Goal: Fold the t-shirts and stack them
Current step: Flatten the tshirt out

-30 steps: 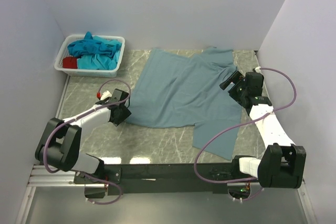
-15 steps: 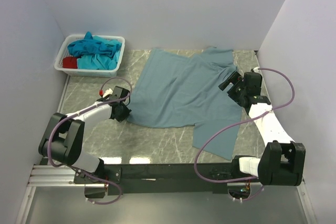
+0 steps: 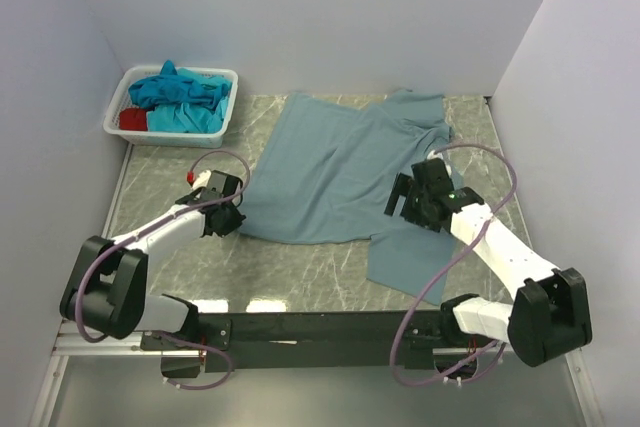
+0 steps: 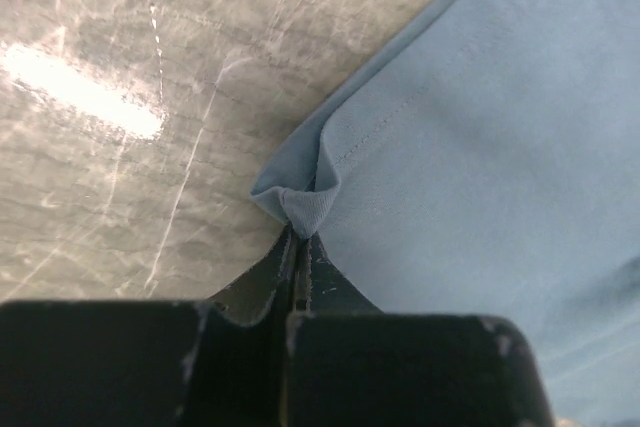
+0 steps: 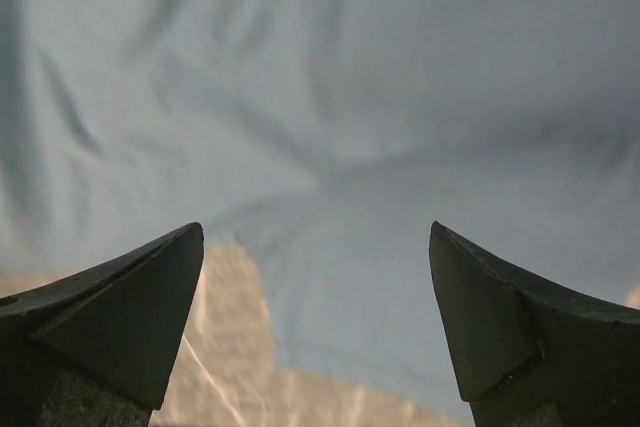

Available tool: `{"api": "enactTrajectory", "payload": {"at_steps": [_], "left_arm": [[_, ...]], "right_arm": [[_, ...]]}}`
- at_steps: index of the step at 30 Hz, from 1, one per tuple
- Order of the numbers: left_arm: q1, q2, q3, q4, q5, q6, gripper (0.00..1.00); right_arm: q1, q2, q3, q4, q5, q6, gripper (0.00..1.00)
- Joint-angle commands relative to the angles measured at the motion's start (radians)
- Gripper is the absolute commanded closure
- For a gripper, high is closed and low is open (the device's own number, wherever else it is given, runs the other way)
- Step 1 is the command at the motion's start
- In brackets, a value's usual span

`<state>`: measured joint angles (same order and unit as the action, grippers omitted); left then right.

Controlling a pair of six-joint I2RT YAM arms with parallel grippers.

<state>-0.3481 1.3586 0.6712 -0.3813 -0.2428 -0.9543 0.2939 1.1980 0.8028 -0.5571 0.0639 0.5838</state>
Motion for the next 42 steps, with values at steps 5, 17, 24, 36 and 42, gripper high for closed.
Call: {"api": "enactTrajectory", "payload": {"at_steps": [5,17,24,36,42], "left_arm": [[0.004,-0.114,-0.008,-0.033,-0.064,0.060,1.00],[0.055,-0.147,-0.035,0.015,-0.119,-0.001,0.99],[0.064,-0.162,-0.051,0.058,-0.107,0.016,0.99],[0.067,-0.213,-0.105,0.136,-0.067,0.000,0.99],[0.067,-0.292,-0.116,0.154,-0.070,0.000,0.99]], "right_arm": [[0.142,-0.090,-0.085,-0.272,0.050,0.160,0.00],[0.163,-0.196,-0.201,-0.477,-0.007,0.347,0.01],[0.201,-0.161,-0.264,-0.422,-0.085,0.366,0.07],[0.240,-0.005,-0.284,-0.268,-0.067,0.309,0.28],[0.240,0.026,-0.251,-0.198,-0.024,0.275,0.63]]}}
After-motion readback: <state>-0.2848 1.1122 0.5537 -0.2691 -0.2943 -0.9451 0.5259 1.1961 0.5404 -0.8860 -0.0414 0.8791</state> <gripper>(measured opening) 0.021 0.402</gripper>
